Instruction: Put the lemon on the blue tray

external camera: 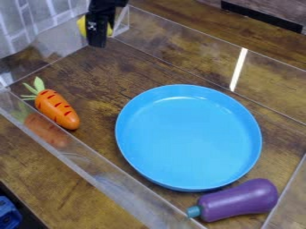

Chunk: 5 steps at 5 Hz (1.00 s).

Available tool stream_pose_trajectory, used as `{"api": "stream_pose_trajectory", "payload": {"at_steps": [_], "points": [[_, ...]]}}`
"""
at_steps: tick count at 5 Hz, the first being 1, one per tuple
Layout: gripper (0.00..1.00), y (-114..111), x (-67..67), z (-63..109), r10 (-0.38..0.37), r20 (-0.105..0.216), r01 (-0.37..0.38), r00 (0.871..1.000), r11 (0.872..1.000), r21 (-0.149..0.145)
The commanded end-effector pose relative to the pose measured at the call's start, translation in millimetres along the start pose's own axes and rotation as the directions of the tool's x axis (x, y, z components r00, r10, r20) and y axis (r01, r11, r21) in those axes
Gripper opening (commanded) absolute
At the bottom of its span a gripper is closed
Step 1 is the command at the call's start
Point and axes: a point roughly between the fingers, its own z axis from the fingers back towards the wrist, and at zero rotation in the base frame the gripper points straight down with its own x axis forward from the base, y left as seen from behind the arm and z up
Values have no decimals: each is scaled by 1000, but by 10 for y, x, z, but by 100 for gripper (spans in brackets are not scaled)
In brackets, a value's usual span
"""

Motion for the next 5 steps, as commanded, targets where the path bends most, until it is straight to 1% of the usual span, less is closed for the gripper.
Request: {"api": "stream_pose_trajectory", "payload": {"at_steps": [1, 2, 3, 4, 5], "points": [[0, -96, 184, 427, 6, 57, -10, 998, 997, 71], [0, -243, 272, 454, 14, 81, -17, 997, 999, 40], [0, -405, 412, 488, -43, 112, 41, 993, 999, 13], [0, -509, 498, 499, -87, 140, 89, 986, 996, -9], [0, -771, 619, 568, -108, 157, 115, 982, 993, -35]]}}
